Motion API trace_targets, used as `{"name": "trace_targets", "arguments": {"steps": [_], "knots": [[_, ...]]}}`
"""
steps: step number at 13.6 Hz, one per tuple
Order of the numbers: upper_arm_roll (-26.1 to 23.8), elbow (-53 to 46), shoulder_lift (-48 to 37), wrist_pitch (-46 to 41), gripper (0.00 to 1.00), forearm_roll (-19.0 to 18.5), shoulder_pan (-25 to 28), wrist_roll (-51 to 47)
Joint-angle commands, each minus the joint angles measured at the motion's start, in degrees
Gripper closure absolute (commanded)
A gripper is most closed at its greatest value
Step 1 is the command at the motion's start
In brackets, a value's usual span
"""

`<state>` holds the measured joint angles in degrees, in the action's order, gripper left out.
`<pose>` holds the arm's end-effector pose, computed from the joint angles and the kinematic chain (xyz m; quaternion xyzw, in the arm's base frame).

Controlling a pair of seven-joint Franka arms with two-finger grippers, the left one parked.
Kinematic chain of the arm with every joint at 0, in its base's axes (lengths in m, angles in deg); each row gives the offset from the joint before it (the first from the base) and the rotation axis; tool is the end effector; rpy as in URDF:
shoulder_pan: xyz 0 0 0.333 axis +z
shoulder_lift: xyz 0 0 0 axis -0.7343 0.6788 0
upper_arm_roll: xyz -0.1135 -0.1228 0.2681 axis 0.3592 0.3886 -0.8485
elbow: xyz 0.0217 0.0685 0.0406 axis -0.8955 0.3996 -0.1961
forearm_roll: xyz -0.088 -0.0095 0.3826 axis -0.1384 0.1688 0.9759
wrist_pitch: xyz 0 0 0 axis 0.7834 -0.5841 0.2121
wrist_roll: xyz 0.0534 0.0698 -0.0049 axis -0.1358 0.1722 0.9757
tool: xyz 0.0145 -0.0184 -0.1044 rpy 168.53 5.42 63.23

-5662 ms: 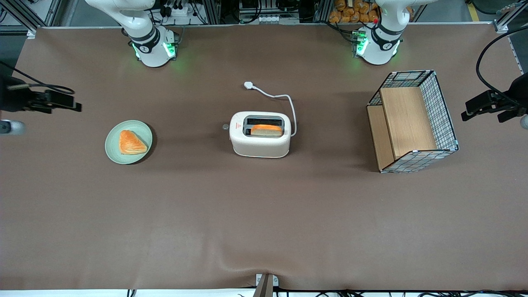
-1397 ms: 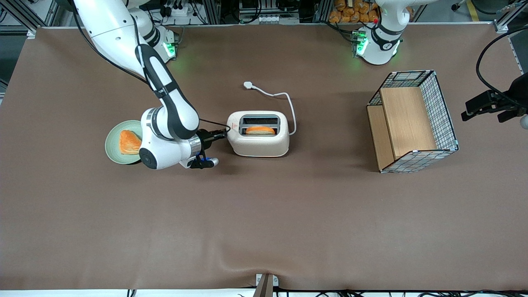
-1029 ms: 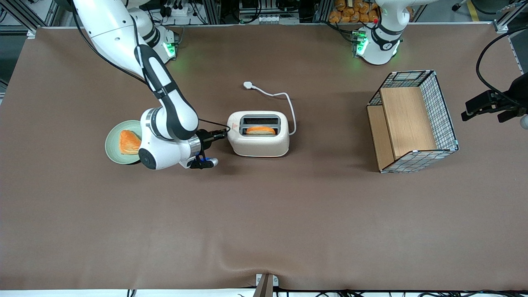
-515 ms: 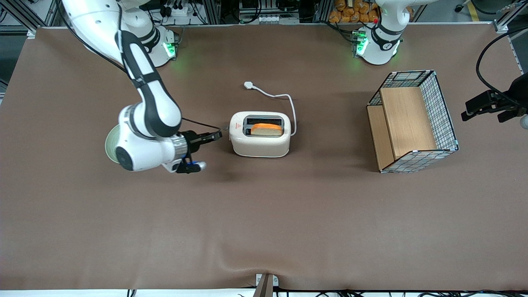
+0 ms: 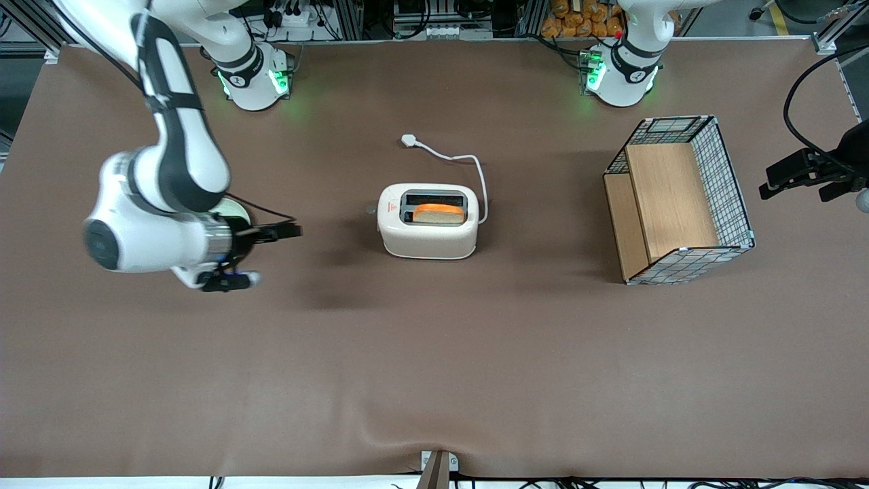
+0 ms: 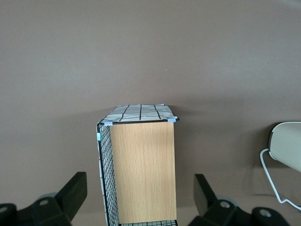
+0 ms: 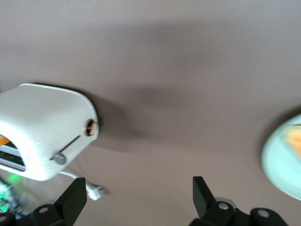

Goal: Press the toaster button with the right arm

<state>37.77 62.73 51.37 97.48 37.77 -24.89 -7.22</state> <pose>0.5989 0.1210 0.3777 -0.9721 -0.0192 0.1706 0.1599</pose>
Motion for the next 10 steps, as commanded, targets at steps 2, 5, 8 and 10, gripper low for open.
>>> {"name": "trace_targets", "arguments": {"steps": [2, 5, 8, 10], "knots": [[4.4, 1.5, -7.2, -0.5, 0.0, -8.3, 0.2, -0.4], [4.6, 1.6, -12.5, -0.6, 0.0, -13.4, -4.2, -0.2], [0.5, 1.7, -16.3, -3.4, 0.0, -16.3, -10.7, 2.3], [-6.8, 1.8, -18.3, -5.7, 0.0, -16.6, -18.4, 2.1]]}}
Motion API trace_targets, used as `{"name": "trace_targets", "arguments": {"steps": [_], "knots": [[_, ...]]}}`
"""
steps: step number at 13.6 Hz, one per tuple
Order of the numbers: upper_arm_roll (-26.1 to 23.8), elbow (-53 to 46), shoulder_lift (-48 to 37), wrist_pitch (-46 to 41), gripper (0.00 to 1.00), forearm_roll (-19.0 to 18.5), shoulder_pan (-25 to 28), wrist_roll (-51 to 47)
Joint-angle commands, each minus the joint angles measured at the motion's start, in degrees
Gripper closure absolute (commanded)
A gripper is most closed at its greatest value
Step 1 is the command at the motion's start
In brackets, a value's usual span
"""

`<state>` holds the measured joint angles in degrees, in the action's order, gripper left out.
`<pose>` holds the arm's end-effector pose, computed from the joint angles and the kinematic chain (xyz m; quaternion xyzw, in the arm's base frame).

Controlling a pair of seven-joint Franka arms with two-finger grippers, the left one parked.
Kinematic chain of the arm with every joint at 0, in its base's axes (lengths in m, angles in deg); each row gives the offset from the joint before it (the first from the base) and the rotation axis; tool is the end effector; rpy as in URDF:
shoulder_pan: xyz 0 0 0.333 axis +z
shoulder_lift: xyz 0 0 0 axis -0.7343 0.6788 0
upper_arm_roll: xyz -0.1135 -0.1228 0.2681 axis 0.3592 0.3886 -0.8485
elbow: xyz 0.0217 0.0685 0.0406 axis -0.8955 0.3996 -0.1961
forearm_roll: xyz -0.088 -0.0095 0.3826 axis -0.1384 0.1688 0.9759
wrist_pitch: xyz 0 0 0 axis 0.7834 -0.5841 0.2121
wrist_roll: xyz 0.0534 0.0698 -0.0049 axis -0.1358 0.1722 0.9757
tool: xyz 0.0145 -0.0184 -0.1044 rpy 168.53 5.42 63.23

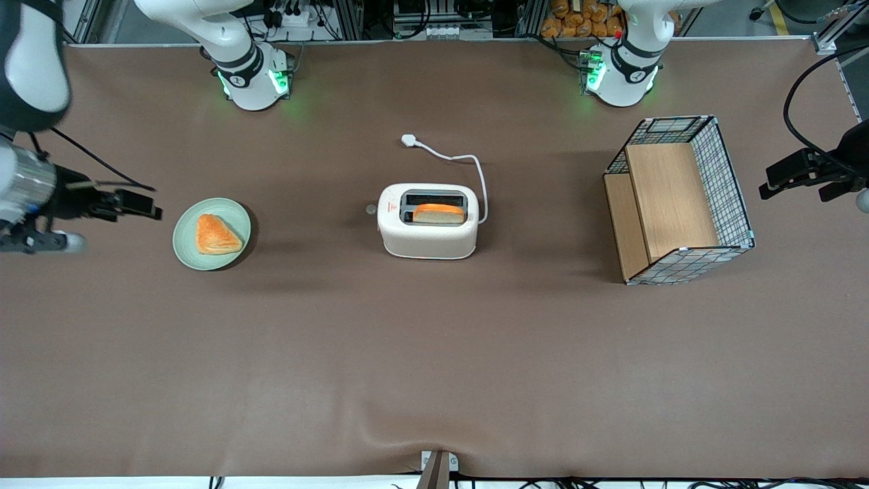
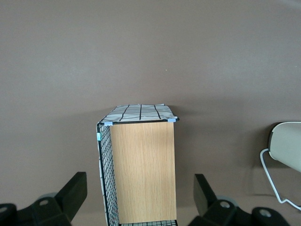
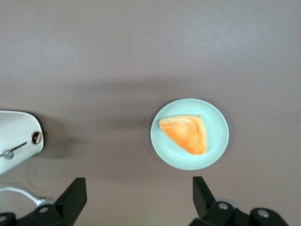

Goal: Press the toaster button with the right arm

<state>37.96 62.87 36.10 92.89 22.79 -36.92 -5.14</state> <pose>0.5650 -0.0354 0.5203 -0.9930 0.0141 0.0774 0.0877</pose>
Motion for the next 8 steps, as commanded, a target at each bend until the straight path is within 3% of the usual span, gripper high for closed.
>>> {"name": "trace_targets", "arguments": {"steps": [1, 8], "knots": [[-9.0, 1.6, -3.9, -1.7, 0.0, -2.2, -8.1, -0.5], [-9.2, -0.3, -5.2, -4.1, 0.0, -3.7, -8.0, -6.1]]}}
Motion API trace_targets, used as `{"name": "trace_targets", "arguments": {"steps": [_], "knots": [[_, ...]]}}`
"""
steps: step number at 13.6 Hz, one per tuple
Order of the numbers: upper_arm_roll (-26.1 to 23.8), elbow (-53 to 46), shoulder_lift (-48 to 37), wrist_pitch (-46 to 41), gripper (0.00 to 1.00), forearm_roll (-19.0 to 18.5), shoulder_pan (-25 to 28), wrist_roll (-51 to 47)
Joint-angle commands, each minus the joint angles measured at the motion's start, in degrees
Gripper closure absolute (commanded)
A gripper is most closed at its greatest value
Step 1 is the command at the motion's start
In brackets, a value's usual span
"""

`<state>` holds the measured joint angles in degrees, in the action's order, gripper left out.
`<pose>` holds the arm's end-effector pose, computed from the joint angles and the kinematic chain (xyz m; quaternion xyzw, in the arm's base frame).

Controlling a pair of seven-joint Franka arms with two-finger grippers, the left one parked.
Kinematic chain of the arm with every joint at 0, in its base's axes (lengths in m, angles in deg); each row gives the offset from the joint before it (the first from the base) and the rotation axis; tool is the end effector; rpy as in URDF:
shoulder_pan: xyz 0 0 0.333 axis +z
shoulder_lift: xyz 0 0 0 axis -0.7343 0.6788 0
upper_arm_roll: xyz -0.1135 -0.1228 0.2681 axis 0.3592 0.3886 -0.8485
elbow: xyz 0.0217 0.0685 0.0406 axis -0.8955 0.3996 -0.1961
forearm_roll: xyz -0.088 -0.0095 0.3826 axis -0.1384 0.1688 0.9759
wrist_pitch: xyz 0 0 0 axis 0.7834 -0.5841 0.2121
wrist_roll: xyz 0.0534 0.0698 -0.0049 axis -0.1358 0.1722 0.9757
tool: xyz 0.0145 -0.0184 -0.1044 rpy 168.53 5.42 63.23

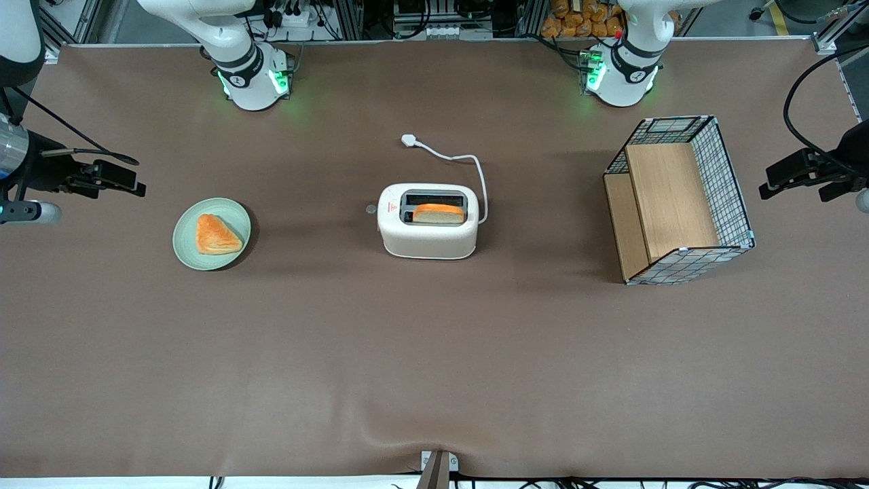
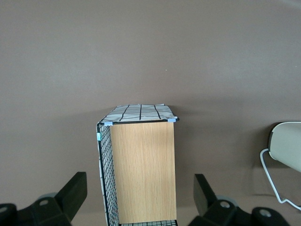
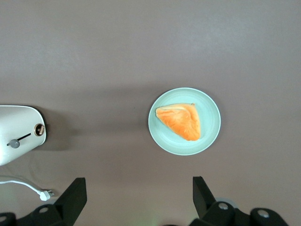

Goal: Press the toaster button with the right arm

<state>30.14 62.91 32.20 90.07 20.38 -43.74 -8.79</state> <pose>0.5455 -0.0316 0.5526 -0.9941 0.0299 0.0742 0.0734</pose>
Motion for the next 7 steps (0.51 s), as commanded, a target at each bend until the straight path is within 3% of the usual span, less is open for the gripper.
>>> {"name": "trace_targets", "arguments": {"steps": [1, 4, 7], "knots": [[-1.4, -1.7, -1.2, -2.7, 0.0, -1.4, -1.1, -3.2], [-1.6, -3.6, -1.3, -3.7, 0.0, -5.0, -0.8, -3.1], [-1.7, -3.5, -3.2, -3.6, 0.0, -6.3, -0.8, -2.7]]}}
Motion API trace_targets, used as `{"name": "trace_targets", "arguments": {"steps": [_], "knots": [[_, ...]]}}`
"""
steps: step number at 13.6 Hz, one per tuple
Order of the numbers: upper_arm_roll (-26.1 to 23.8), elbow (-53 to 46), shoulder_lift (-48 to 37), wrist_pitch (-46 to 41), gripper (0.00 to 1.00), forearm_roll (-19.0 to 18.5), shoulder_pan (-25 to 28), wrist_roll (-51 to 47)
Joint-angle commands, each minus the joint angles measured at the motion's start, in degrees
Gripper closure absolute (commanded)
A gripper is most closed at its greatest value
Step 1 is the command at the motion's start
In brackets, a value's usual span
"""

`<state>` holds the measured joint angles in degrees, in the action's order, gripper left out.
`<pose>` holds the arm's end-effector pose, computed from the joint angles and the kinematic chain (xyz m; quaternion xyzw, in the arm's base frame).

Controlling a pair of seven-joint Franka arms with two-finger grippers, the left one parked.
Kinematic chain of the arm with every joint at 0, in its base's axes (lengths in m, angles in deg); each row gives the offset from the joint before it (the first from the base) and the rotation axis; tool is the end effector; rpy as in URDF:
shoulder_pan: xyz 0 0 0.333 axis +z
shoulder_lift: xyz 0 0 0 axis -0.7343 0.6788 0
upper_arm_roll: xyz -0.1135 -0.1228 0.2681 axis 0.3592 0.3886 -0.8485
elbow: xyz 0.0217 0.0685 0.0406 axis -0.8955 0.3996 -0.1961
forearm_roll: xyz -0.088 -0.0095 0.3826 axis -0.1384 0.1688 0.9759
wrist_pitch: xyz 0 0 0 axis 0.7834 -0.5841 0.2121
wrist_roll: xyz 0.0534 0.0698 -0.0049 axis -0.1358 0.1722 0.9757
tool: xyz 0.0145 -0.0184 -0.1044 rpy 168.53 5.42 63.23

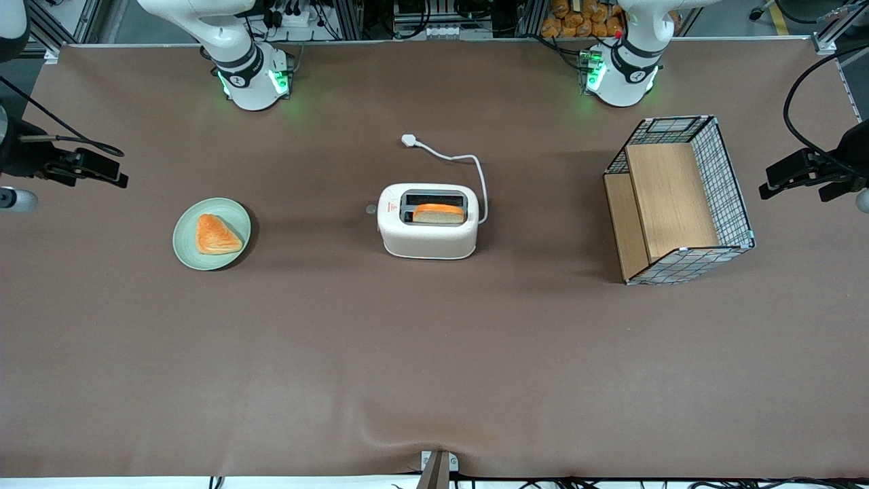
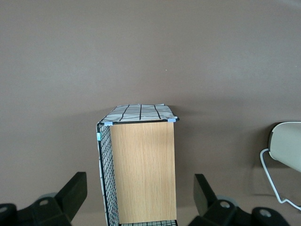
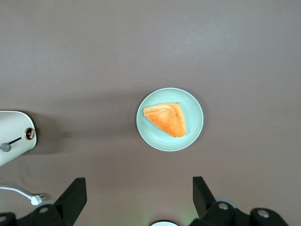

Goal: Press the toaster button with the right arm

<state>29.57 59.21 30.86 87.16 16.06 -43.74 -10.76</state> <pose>0.5386 -0.0342 0.5906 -0.9970 0.0370 0.0589 0.0352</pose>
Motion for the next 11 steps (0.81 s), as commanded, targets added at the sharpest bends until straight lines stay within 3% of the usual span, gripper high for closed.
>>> {"name": "trace_targets", "arguments": {"steps": [1, 4, 6, 11], "knots": [[-1.3, 0.1, -2.0, -0.8, 0.0, -2.2, -0.7, -0.7], [-2.7, -1.0, -2.0, -0.8, 0.0, -2.4, -0.7, -0.7], [-2.8, -2.5, -1.8, -0.5, 0.0, -4.7, -0.8, -0.6], [-2.8, -5.3, -1.4, -0.9, 0.0, -4.9, -0.8, -1.3]]}}
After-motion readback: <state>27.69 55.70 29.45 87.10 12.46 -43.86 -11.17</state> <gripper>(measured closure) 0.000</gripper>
